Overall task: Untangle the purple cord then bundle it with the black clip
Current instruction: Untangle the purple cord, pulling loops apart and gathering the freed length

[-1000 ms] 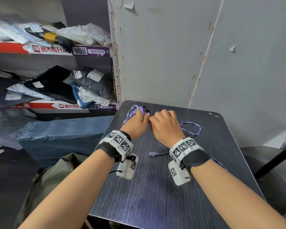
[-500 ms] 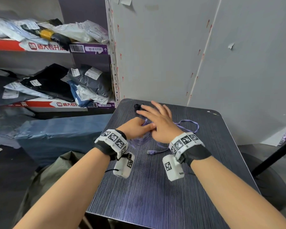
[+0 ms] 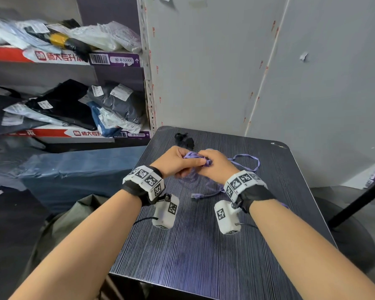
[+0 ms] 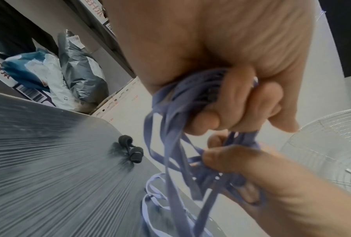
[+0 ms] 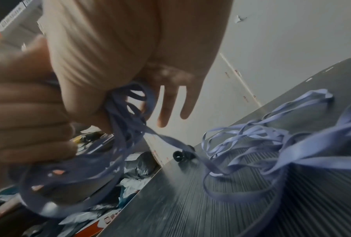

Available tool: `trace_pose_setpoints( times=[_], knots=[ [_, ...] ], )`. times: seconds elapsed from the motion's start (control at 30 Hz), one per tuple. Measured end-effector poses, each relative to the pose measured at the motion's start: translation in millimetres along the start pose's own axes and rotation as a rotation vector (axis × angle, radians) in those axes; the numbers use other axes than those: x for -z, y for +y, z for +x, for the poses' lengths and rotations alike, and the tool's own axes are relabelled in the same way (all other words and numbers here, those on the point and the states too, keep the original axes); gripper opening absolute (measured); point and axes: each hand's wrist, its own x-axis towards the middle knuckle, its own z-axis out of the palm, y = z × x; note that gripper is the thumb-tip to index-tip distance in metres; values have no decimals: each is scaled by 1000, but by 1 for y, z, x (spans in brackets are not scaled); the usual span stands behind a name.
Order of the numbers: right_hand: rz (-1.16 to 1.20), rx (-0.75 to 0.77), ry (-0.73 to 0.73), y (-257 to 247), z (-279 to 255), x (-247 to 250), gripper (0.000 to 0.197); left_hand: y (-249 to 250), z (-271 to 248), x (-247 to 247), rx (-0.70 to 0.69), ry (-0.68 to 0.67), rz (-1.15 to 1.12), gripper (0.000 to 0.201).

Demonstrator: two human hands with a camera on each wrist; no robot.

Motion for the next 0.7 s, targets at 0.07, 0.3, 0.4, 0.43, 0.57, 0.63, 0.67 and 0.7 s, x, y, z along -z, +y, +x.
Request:
trace_pose_setpoints(
  times=[0.07,0.3,0.4,0.43,0.57,0.63,0.67,0.7],
  knots=[
    [102,-31,39,5,2,3,21,3,-2,-4,-65,30,-14,27],
    [244,-184,134,12,11,7,31,13,-9,-12,-108,-26,138,28],
    [149,-199,114,2,14,7,16,11,-10,-12,-88,-10,88,24],
    [106,-199,92,-1,16,4,11,10,-10,-12,-96,2,70,18],
    [166,-196,1,-14,13,-8,15,10,-15,-12,-202,86,-106,11],
    [246,-144,39,-20,7,-13,14,12,-16,-12,-219,107,-231,23],
    [262,-134,40,-26,1,-13,17,11,-17,-12,-218,99,-254,28],
    [298,-165,30,-29,-2,-13,22,10,-16,-12,-216,85,-249,33]
  ],
)
